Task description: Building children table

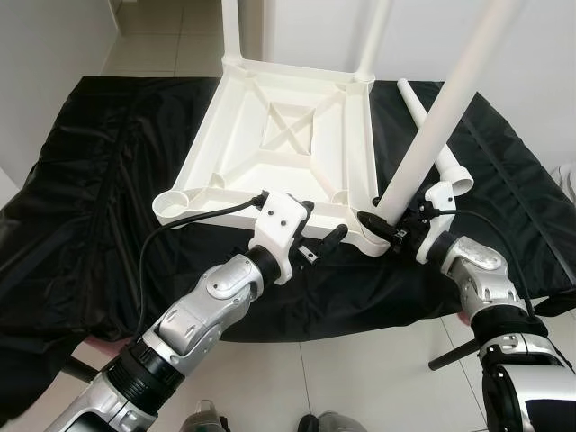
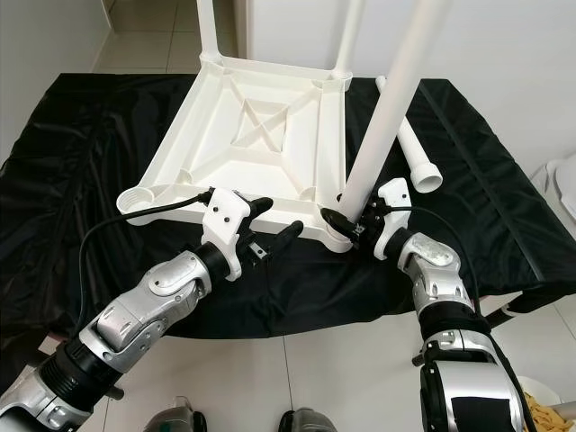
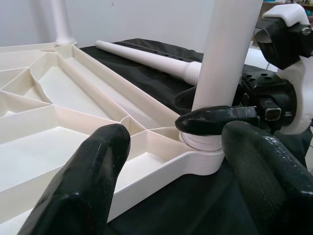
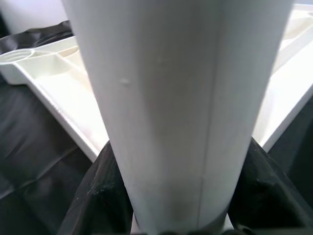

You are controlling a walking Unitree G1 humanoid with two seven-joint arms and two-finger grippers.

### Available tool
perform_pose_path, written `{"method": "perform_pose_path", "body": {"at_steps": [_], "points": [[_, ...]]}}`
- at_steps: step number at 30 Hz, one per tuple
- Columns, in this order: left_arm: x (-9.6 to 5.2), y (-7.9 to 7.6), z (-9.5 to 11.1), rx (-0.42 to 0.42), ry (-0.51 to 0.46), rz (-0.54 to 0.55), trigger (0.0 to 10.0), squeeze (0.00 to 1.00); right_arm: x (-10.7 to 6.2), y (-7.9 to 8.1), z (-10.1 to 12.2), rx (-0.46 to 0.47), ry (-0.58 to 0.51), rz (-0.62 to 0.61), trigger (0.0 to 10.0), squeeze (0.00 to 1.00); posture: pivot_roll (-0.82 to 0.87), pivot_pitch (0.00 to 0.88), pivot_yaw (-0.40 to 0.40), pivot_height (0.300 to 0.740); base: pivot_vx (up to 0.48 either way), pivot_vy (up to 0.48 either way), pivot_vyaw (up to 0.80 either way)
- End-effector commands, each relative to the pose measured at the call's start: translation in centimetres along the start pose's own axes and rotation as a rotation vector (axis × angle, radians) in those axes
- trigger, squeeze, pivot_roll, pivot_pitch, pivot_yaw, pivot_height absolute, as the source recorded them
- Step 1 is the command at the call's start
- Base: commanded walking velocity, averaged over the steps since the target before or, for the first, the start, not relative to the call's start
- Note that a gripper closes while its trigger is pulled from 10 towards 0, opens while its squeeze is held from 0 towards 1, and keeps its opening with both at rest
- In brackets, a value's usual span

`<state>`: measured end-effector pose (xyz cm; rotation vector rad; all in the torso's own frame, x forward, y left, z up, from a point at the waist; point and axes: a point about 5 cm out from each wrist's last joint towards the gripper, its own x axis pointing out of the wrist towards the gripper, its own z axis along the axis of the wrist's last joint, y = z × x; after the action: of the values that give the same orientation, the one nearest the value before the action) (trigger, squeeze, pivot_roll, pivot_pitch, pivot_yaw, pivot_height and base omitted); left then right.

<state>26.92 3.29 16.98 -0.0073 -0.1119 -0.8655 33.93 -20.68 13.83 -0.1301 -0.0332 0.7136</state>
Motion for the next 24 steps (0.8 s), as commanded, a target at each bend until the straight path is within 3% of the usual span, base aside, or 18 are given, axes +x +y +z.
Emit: {"method": "perform_pose_path", "body": {"at_steps": [1,9,12,17,20,23,24], "points": [[-0.2,-1.6,-0.2,0.000,0.009,-0.262,10.0,0.00,-0.1,0.6,-1.1,0.053,0.016,-0.033,10.0,0.00,0.01,0.050,-0.034,0.740,0.000,0.000,0.00],[-0.3,-1.7,-0.2,-0.003,0.011,-0.268,10.0,0.00,0.2,1.0,-0.8,0.063,-0.010,-0.083,10.0,0.00,0.01,0.048,-0.033,0.740,0.000,0.000,0.00],[-0.3,-1.9,-0.3,-0.005,0.014,-0.276,10.0,0.00,0.5,1.4,-0.4,0.072,-0.039,-0.187,10.0,0.00,0.01,0.045,-0.031,0.740,0.000,0.000,0.00],[-0.4,-1.9,-0.4,-0.005,0.015,-0.279,10.0,0.00,0.5,1.4,-0.3,0.064,-0.042,-0.244,10.0,0.00,0.01,0.044,-0.030,0.740,0.000,0.000,0.00],[-0.4,-2.0,-0.4,-0.006,0.017,-0.282,10.0,0.00,0.2,1.2,0.1,0.070,-0.059,-0.344,10.0,0.00,0.01,0.042,-0.027,0.740,0.000,0.000,0.00],[-0.5,-2.1,-0.4,-0.008,0.021,-0.290,10.0,0.00,-0.2,0.9,0.6,0.112,-0.090,-0.519,10.0,0.00,0.01,0.040,-0.025,0.740,0.000,0.000,0.00],[-0.5,-2.1,-0.4,-0.008,0.021,-0.290,10.0,0.00,-0.2,0.9,0.6,0.112,-0.090,-0.519,10.0,0.00,0.01,0.040,-0.025,0.740,0.000,0.000,0.00]]}}
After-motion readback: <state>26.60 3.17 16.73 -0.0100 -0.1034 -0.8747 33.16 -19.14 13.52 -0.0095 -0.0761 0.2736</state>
